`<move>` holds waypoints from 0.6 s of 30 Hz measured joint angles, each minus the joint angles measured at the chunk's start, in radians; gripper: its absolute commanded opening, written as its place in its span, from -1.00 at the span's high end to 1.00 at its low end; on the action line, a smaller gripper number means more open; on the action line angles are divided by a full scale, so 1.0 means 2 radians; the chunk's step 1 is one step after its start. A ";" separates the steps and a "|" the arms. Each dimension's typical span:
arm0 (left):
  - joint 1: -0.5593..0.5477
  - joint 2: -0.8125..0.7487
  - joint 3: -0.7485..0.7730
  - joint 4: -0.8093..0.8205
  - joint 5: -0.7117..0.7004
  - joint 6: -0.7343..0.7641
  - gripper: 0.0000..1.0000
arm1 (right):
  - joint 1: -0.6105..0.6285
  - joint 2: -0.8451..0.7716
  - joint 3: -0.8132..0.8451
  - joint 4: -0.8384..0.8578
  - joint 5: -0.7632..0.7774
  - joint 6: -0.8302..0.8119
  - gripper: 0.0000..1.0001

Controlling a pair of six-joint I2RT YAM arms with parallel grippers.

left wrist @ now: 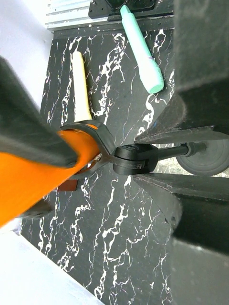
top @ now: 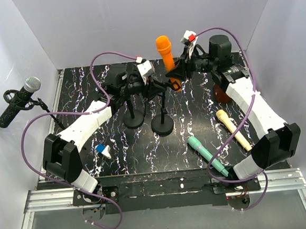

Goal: Remove the microphone from the stand

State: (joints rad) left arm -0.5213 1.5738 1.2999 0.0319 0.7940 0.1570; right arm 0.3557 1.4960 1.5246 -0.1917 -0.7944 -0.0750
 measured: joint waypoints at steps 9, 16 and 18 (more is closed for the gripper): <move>-0.004 -0.034 -0.040 0.007 -0.018 0.010 1.00 | -0.066 -0.020 0.049 0.023 0.037 0.066 0.97; -0.006 -0.035 -0.040 -0.006 -0.026 0.026 -0.18 | -0.083 -0.090 -0.002 -0.002 0.071 -0.025 0.97; -0.005 -0.034 -0.040 -0.019 -0.035 0.027 -0.24 | -0.083 -0.119 -0.055 -0.031 0.080 -0.072 0.97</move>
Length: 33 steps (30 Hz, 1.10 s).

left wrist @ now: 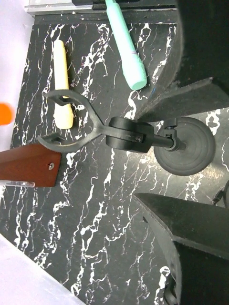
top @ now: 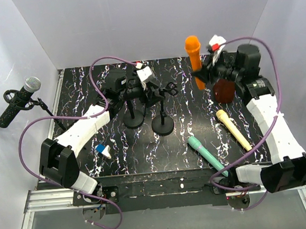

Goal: Remove the microphone from the stand

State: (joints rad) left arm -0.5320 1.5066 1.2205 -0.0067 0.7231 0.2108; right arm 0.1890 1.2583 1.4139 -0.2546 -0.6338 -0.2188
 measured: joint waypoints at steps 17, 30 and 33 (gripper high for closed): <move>0.001 -0.005 0.006 -0.043 -0.044 0.003 -0.34 | -0.010 0.089 -0.250 -0.228 0.222 -0.115 0.97; 0.001 -0.014 0.015 -0.057 -0.056 0.003 -0.45 | -0.011 0.132 -0.281 -0.223 0.274 -0.130 -0.45; 0.001 -0.015 0.027 -0.078 -0.059 0.010 -0.46 | -0.011 0.132 -0.236 -0.272 0.263 -0.141 -0.61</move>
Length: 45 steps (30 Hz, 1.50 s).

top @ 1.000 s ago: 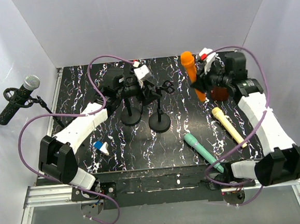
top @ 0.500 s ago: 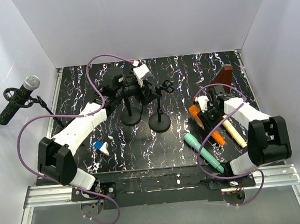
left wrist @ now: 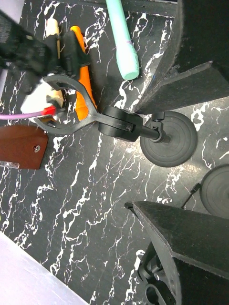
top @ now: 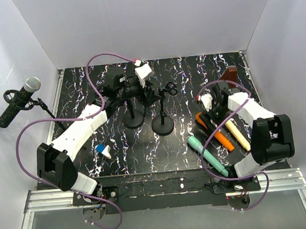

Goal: Remove the microphone from the stand

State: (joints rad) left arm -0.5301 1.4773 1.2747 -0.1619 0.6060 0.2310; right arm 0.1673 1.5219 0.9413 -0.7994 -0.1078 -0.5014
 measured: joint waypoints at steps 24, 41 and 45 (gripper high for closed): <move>0.008 -0.062 0.022 -0.162 -0.034 0.108 -0.49 | 0.131 0.039 0.539 -0.114 -0.310 0.021 -0.48; 0.012 -0.093 -0.013 -0.148 -0.039 0.099 -0.48 | 0.206 0.106 0.538 -0.109 -0.194 -0.050 0.03; 0.012 -0.088 -0.013 -0.130 -0.027 0.095 -0.46 | 0.206 0.102 0.526 -0.104 -0.188 -0.066 0.25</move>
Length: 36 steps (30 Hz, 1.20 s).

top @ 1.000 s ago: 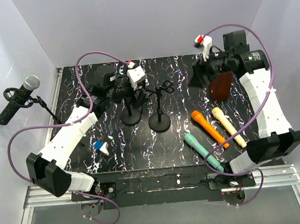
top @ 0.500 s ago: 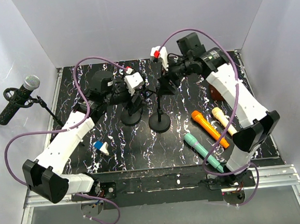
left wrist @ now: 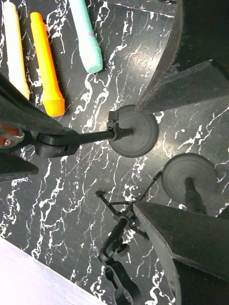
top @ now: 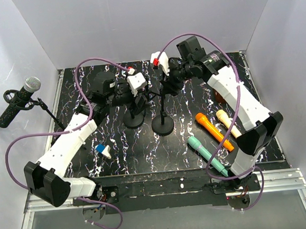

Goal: Remove the microphone from the stand

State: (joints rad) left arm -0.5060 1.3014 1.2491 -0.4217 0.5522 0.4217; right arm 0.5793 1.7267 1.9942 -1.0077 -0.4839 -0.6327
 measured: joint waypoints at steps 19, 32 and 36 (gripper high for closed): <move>-0.063 0.079 -0.068 0.130 0.026 -0.065 -0.28 | -0.039 -0.072 -0.083 0.012 0.031 0.012 0.94; -0.095 0.140 -0.071 0.163 -0.106 -0.223 0.04 | -0.040 -0.087 -0.101 0.047 0.116 0.152 0.97; -0.095 0.173 -0.061 0.165 -0.129 -0.244 0.14 | -0.040 -0.087 -0.101 0.049 0.127 0.173 0.97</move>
State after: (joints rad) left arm -0.6968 1.6466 1.1278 -0.0914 0.2947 -0.0669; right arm 0.4995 1.5532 1.7912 -0.9092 -0.2291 -0.2867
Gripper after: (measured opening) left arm 0.467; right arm 0.466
